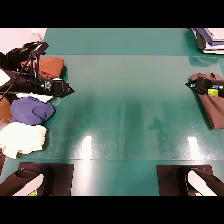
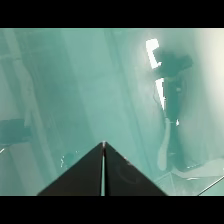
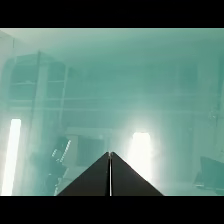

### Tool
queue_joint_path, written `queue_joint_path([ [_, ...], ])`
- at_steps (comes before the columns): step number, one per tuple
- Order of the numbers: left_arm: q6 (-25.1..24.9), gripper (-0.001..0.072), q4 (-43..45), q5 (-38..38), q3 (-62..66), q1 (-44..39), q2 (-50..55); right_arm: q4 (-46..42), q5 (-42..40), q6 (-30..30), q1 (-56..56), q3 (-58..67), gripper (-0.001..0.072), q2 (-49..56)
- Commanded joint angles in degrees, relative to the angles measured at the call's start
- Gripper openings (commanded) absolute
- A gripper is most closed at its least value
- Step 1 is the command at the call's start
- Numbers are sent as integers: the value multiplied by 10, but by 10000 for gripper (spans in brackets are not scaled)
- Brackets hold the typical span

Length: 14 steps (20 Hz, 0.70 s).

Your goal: Fold the shirts.

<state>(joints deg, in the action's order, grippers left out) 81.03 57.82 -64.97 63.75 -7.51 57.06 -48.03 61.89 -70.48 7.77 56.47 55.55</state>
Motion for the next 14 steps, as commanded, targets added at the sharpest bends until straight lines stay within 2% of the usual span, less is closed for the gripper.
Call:
queue_joint_path([
  [1, 0, 28, 0, 0, 0, 0, 0, 0, 0, 0, 0, 0, 19, 0],
  [10, 0, 28, 0, 0, 0, 0, 0, 0, -4, 0, 0, 0, 19, 0],
  [13, 0, 28, -11, 65, 0, 0, 0, 0, -4, 0, 0, 0, 19, 0],
  [14, -3, 61, -8, 97, 0, 0, 0, 0, -4, 0, 0, 0, 19, 0],
])
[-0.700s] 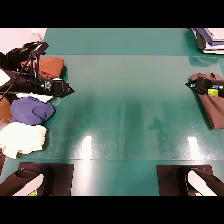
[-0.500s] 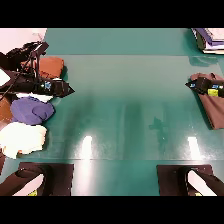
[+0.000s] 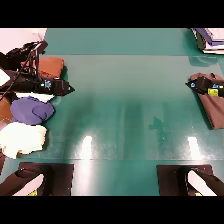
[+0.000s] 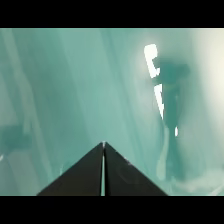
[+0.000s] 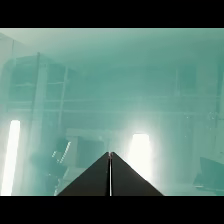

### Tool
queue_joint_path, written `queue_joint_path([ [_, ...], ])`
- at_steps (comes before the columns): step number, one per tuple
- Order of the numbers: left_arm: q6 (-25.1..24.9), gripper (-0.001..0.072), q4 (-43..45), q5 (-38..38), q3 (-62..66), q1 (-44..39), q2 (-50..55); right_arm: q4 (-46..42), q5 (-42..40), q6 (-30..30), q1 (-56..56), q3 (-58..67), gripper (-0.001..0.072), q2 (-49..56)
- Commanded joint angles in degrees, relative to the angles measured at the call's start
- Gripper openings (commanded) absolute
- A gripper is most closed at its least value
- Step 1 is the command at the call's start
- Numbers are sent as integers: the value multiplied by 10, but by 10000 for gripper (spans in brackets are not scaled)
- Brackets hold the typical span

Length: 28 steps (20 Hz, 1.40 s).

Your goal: Fold the shirts.

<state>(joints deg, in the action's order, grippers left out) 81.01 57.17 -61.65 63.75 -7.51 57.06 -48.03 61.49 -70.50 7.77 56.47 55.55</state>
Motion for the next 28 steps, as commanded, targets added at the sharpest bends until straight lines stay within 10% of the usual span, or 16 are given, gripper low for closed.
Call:
queue_joint_path([
  [1, -21, 404, 4, 98, 0, 0, 0, 0, 0, 0, 0, 0, 19, 0],
  [2, -23, 720, 31, 150, 1, 0, 0, 0, 1, 0, 0, 0, 19, 0],
  [7, 37, 705, 219, 188, 90, 72, 95, 1, 2, 0, 0, 0, 19, 0],
  [23, 45, 704, 253, 179, 354, 187, 520, 0, 0, 0, 0, 0, 19, 0],
  [24, 45, 638, 253, 188, 354, 187, 520, 0, 0, 0, 0, 0, 19, 0],
  [26, 45, 112, 250, 190, 358, 187, 520, 0, 0, 0, 0, 0, 19, 0],
  [28, 42, 28, 238, 170, 370, 187, 519, 0, 0, 0, 0, 0, 19, 0],
])
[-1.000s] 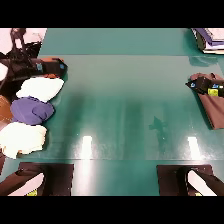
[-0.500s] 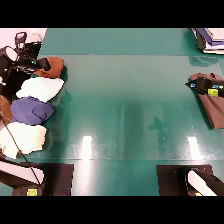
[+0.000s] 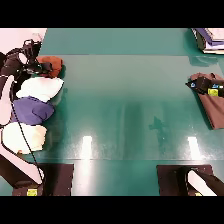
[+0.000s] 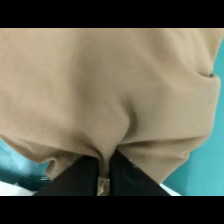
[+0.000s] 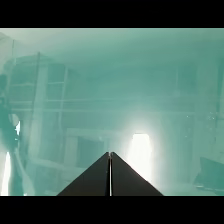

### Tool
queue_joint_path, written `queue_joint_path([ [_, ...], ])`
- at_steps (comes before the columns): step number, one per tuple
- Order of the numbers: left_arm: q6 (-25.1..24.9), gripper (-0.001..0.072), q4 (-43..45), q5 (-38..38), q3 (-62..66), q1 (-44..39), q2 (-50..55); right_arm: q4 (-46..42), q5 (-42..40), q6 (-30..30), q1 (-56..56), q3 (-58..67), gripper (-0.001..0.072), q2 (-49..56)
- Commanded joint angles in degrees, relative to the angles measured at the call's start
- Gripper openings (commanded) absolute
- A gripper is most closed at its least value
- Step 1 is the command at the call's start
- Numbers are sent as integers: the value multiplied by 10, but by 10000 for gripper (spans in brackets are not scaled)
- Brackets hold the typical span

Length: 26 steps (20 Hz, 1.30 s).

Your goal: Fold the shirts.

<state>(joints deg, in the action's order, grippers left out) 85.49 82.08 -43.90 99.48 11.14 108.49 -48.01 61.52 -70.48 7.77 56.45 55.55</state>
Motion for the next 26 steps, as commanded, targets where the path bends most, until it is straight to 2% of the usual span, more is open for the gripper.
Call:
queue_joint_path([
  [1, -3, 27, -18, -36, 30, 0, 5, 0, -1, 0, 0, 0, 19, 0],
  [4, -5, 26, -27, -112, 105, -5, -17, 16, -9, -1, 0, 10, 19, 0],
  [8, -34, 26, -26, -142, 177, -49, -139, 34, -33, 0, 0, 92, 19, 0],
  [13, -36, 26, -26, -241, 173, -167, -327, 32, -48, 0, 0, 205, 19, 0],
  [16, -33, 26, -27, -374, 159, -250, -369, 33, -41, 0, -1, 240, 19, 0],
  [18, -27, 26, -27, -412, 119, -310, -376, 35, -24, 0, -1, 246, 19, -1],
  [21, -14, 27, -28, -381, 19, -408, -377, 35, 15, 0, -1, 245, 19, -3],
  [25, -12, 29, -32, -252, -133, -485, -373, 35, 66, 0, -1, 245, 19, -3],
  [26, -12, 98, -32, -225, -160, -490, -373, 35, 76, 0, -1, 245, 19, -3],
])
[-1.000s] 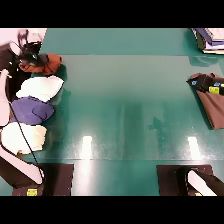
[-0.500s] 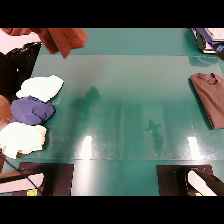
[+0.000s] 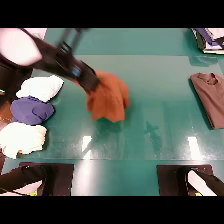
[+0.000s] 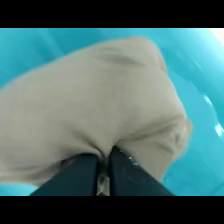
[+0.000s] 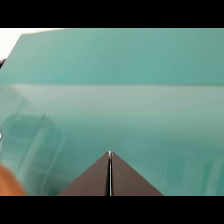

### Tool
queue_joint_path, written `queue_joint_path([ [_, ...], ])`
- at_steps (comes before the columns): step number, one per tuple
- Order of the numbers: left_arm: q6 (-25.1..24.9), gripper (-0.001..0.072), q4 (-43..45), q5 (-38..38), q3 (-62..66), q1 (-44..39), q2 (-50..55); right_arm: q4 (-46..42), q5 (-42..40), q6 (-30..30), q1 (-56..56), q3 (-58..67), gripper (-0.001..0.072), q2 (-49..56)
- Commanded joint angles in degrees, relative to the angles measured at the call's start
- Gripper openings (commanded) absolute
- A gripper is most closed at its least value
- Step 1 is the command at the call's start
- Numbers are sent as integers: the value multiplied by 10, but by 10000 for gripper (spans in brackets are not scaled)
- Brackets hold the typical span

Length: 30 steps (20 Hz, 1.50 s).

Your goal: Fold the shirts.

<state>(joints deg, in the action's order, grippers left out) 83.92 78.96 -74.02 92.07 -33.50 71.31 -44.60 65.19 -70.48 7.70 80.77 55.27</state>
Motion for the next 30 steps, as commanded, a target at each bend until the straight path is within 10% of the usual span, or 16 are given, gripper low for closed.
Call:
queue_joint_path([
  [1, 12, 389, -1, 85, -100, -44, -1, 0, 48, 0, 0, 2, 19, 0],
  [2, 23, 557, 10, 83, -102, -42, -1, 0, 54, 0, 0, 2, 19, -1],
  [5, 22, 414, 28, 49, -84, -7, -24, 0, 67, 0, 0, 2, 19, 0],
  [11, 26, 416, -123, 95, -261, 130, -48, 0, 71, 0, 0, 2, 19, 0],
  [13, 22, 556, -210, 178, -350, 157, -47, 0, 70, 0, 0, 2, 19, 0],
  [22, -116, 551, -459, 282, -441, 160, 50, 0, 70, 0, 0, 2, 19, 0],
  [23, -129, 480, -480, 294, -441, 160, 57, 0, 71, 0, 0, 2, 19, 0],
  [25, -130, 99, -481, 315, -440, 160, 56, 0, 85, 0, 0, -5, 19, 0],
  [28, -139, 27, -451, 289, -406, 165, 53, 0, 138, -2, -17, -79, 24, 0],
  [29, -138, 26, -419, 277, -386, 168, 50, 0, 152, -4, -33, -120, 117, 0],
  [30, -131, 26, -383, 267, -367, 168, 40, 0, 156, -4, -59, -174, 373, 0],
])
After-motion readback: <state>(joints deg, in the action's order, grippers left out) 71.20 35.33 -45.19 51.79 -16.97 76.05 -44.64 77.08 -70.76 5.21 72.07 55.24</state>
